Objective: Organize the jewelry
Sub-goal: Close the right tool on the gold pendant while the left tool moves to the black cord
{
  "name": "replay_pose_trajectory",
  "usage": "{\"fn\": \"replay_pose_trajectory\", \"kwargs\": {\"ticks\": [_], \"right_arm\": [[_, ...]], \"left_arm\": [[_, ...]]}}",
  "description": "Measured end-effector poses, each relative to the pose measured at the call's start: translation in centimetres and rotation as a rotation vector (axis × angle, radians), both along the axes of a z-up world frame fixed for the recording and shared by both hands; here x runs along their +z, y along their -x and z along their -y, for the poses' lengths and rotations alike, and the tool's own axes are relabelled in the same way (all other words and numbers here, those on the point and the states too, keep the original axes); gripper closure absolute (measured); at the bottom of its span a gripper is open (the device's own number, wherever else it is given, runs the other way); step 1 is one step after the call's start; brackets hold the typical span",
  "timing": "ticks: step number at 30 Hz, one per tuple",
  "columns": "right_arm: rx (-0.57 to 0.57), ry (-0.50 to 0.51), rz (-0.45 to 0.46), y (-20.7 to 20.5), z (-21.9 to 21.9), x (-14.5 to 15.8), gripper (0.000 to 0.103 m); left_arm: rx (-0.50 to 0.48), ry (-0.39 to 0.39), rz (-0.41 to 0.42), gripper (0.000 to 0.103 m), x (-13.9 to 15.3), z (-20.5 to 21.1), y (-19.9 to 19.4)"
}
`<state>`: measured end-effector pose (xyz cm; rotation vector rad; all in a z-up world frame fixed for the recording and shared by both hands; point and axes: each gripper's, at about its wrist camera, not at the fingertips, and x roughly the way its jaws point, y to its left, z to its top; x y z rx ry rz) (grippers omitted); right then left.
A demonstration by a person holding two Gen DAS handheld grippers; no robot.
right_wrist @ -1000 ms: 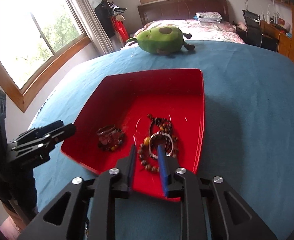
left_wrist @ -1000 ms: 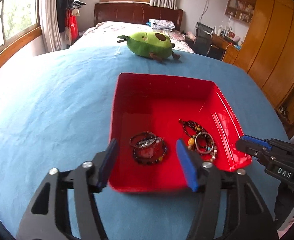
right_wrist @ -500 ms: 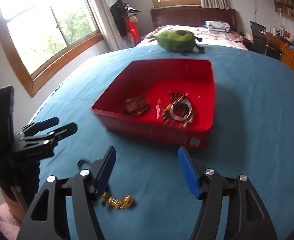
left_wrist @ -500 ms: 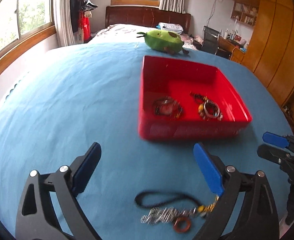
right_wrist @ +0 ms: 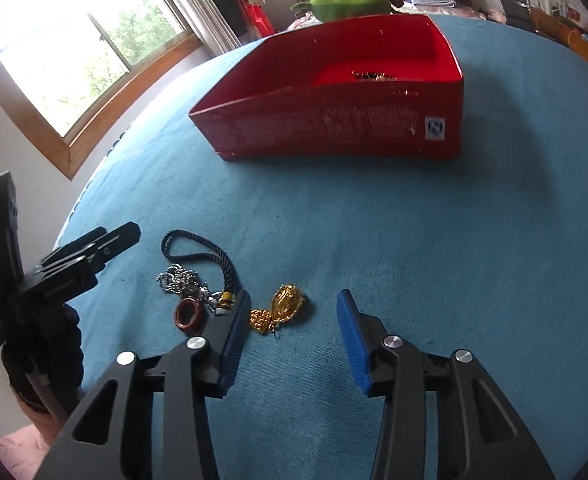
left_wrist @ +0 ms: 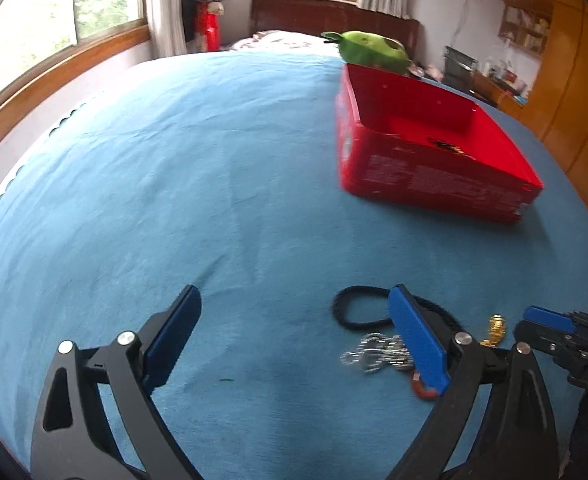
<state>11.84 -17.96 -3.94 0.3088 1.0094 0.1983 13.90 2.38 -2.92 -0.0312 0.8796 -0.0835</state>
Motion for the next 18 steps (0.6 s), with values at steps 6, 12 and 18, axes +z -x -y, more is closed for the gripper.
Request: {"fn": "replay_pose_trajectory", "kwargs": {"ticks": [6, 12, 18], "right_arm": [[-0.016, 0.015, -0.012, -0.5, -0.9, -0.8, 0.067], [-0.02, 0.022, -0.027, -1.1, -1.7, -1.3, 0.079], [0.009, 0.072, -0.016, -1.3, -3.3, -1.3, 0.082]], "left_arm": [[0.036, 0.043, -0.011, 0.007, -1.6, -1.5, -0.2], [0.025, 0.038, -0.007, 0.007, -1.9, -1.6, -0.1], [0.01, 0.032, -0.021, 0.007, -2.3, -1.3, -0.3]]}}
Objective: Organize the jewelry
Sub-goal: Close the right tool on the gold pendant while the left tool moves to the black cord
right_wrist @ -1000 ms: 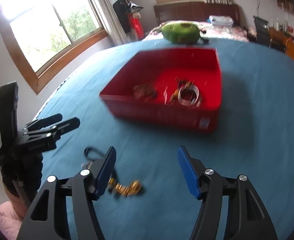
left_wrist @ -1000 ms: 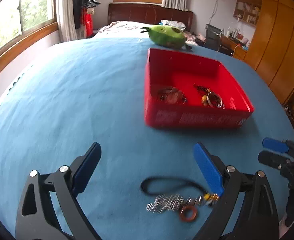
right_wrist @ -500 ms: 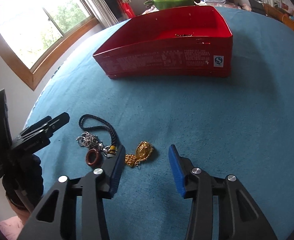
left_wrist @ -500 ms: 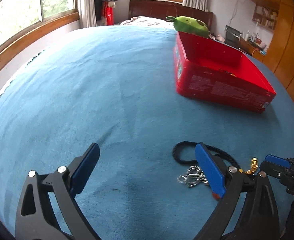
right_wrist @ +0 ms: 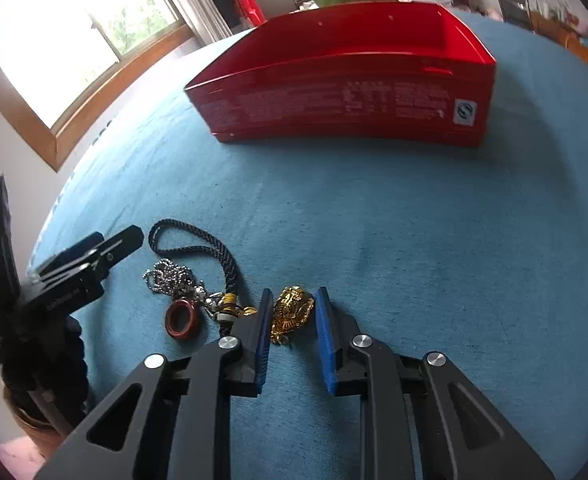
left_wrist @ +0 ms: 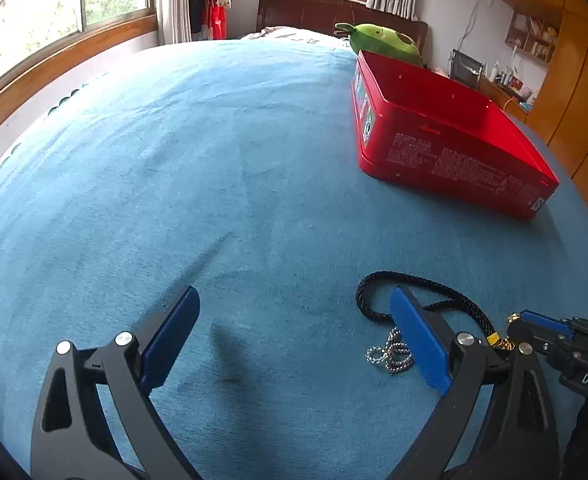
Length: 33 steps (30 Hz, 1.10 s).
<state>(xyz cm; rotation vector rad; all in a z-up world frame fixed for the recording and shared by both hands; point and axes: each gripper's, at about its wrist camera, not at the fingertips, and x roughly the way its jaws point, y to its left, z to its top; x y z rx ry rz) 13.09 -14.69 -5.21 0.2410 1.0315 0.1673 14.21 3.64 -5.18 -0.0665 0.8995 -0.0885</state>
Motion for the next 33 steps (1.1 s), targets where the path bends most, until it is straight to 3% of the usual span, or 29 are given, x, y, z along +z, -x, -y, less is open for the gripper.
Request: {"fn": "replay_pose_trajectory", "kwargs": {"ticks": [3, 8, 14, 20, 28, 31, 33], "right_arm": [[0.008, -0.005, 0.008, 0.0, -0.2, 0.0, 0.085], [-0.017, -0.059, 0.034, 0.3, 1.4, 0.5, 0.101], [-0.023, -0.11, 0.019, 0.3, 2.6, 0.2, 0.101], [0.008, -0.09, -0.002, -0.2, 1.6, -0.1, 0.085], [0.022, -0.031, -0.01, -0.1, 0.5, -0.5, 0.085], [0.026, 0.023, 0.006, 0.1, 0.1, -0.5, 0.093], [0.019, -0.021, 0.005, 0.0, 0.6, -0.6, 0.093]], "left_arm": [[-0.003, 0.001, -0.003, 0.007, -0.1, -0.1, 0.0], [-0.002, -0.007, -0.006, 0.007, -0.1, 0.0, -0.2], [-0.009, -0.026, -0.001, 0.007, -0.1, 0.6, -0.2], [-0.007, -0.026, -0.004, 0.007, -0.1, 0.7, -0.2], [-0.018, -0.021, -0.009, 0.008, -0.2, 0.7, -0.1], [-0.024, -0.018, -0.019, 0.007, -0.3, 0.7, -0.1], [-0.024, -0.023, -0.019, 0.007, -0.2, 0.7, -0.1]]}}
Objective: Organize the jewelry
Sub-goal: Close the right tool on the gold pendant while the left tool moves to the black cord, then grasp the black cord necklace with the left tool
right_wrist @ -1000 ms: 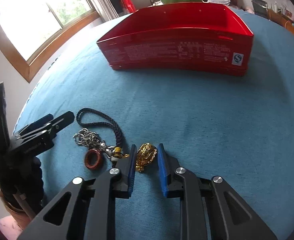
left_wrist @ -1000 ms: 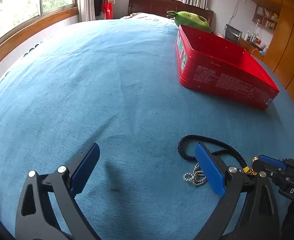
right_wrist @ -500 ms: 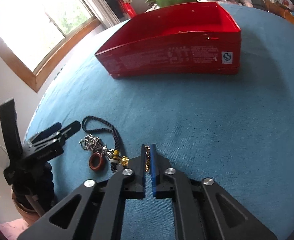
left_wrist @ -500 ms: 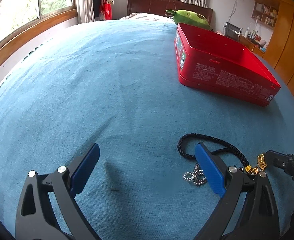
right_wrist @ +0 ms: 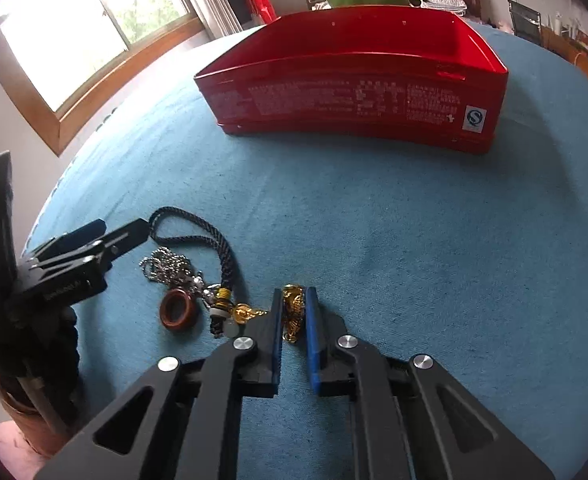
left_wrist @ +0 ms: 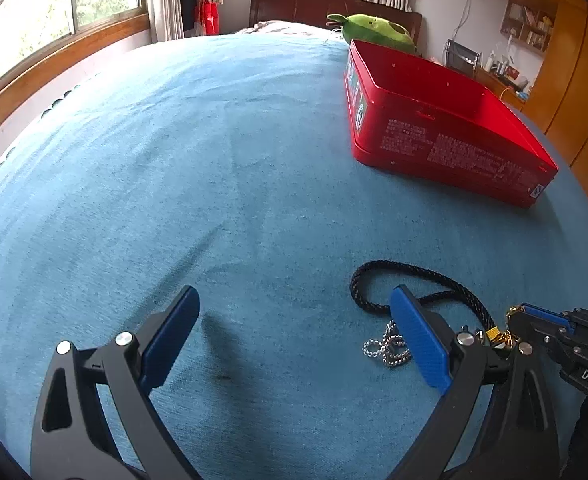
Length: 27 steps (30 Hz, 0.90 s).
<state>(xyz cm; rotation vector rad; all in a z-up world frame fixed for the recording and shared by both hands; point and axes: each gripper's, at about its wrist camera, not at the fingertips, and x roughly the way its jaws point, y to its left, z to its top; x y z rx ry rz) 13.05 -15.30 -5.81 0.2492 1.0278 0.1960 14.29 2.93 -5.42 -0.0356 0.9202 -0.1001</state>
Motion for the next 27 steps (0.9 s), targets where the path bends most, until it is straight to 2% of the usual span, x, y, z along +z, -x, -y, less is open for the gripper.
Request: {"fn": "replay_pose_trajectory", "kwargs": {"ticks": [6, 13, 15, 16, 17, 21, 24, 26, 27], "right_arm": [[-0.065, -0.043, 0.04, 0.8, 2.9, 1.0, 0.093], [-0.138, -0.067, 0.06, 1.9, 6.1, 1.1, 0.093], [-0.135, -0.08, 0.057, 2.0, 6.4, 1.0, 0.093], [-0.133, -0.083, 0.057, 2.0, 6.4, 0.9, 0.093], [-0.131, -0.085, 0.057, 2.0, 6.4, 0.8, 0.093], [-0.127, -0.101, 0.061, 1.9, 6.9, 0.9, 0.093], [-0.13, -0.111, 0.067, 2.1, 7.4, 1.1, 0.093], [-0.131, -0.114, 0.069, 2.3, 7.7, 1.0, 0.093], [-0.129, -0.116, 0.069, 2.3, 7.7, 1.0, 0.093]], "left_arm": [[-0.034, 0.019, -0.016, 0.008, 0.8, 0.7, 0.1], [-0.167, 0.051, -0.107, 0.008, 2.1, 5.2, -0.2], [-0.203, 0.07, -0.153, 0.015, 2.1, 6.9, -0.4], [-0.219, 0.073, -0.177, 0.025, 2.0, 7.5, -0.5], [-0.237, 0.083, -0.206, 0.03, 1.8, 8.2, -0.6], [-0.269, 0.115, -0.28, 0.038, 1.1, 9.9, -0.9], [-0.253, 0.113, -0.292, 0.04, 1.0, 10.3, -1.1], [-0.252, 0.139, -0.313, 0.05, 1.0, 10.5, -1.4], [-0.256, 0.15, -0.32, 0.051, 1.1, 10.4, -1.6]]}}
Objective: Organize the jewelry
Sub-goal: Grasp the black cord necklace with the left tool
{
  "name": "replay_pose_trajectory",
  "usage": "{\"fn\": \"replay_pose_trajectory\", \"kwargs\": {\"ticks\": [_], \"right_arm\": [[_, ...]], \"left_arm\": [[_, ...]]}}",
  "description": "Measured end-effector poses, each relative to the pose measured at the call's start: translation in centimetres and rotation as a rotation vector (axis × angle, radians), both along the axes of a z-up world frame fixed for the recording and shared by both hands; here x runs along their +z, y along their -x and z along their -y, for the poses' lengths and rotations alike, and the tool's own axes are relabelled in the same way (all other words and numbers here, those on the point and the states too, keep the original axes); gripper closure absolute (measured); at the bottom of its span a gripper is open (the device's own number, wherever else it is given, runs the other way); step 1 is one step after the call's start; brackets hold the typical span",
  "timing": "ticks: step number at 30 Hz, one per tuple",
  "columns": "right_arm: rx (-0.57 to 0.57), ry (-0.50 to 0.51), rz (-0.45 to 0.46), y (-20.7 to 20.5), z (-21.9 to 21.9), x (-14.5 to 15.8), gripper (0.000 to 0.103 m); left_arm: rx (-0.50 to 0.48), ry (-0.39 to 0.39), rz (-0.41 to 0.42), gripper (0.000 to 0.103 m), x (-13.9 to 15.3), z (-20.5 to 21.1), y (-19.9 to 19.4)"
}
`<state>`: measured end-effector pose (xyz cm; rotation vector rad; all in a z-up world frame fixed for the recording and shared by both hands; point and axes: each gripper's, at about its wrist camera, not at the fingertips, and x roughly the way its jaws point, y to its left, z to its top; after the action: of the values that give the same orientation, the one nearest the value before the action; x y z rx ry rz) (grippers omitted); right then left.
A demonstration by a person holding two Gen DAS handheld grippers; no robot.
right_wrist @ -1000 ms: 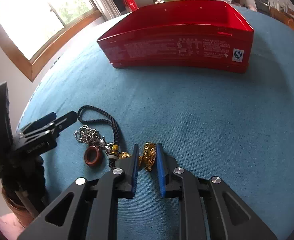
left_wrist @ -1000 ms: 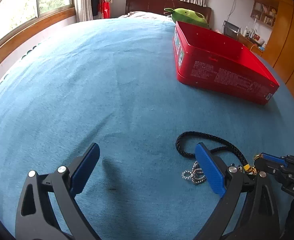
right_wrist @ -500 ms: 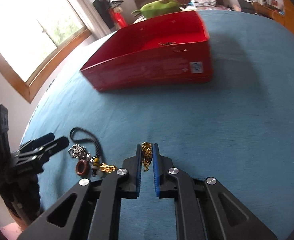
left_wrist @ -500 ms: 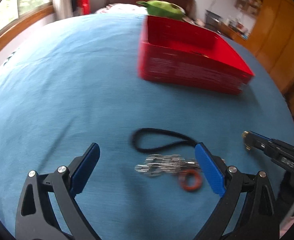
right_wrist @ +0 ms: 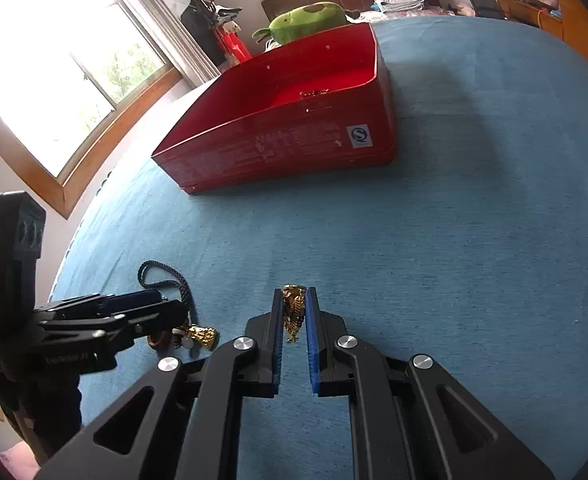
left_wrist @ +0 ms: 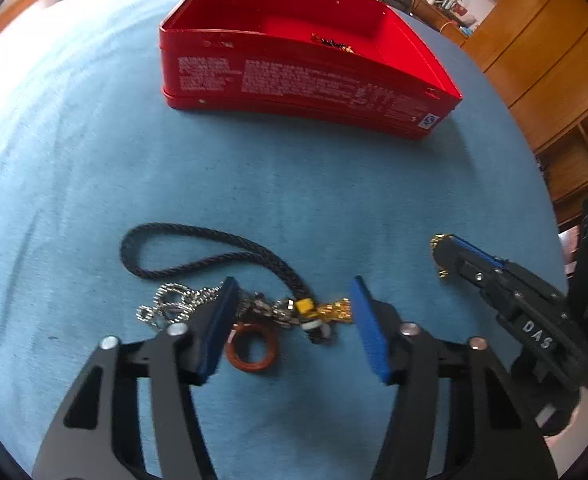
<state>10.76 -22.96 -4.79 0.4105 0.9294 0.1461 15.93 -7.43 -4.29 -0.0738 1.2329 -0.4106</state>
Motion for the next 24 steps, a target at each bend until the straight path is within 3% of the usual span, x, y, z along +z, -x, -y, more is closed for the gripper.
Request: {"fn": "replay_pose_trajectory", "kwargs": {"ticks": [6, 16, 19, 24], "right_arm": [[0.012, -0.009, 0.007, 0.2, 0.0, 0.1, 0.093], [0.019, -0.015, 0.007, 0.2, 0.1, 0.0, 0.093], [0.022, -0.014, 0.004, 0.2, 0.0, 0.0, 0.093], [0.021, -0.012, -0.006, 0.0, -0.1, -0.3, 0.093]], "left_arm": [[-0.014, 0.011, 0.055, 0.049, 1.9, 0.7, 0.4], [-0.04, 0.013, -0.044, 0.06, -0.8, 1.5, -0.1], [-0.036, 0.008, -0.057, 0.066, -1.5, 2.0, -0.8], [-0.015, 0.003, -0.056, 0.097, -2.0, 1.9, -1.2]]}}
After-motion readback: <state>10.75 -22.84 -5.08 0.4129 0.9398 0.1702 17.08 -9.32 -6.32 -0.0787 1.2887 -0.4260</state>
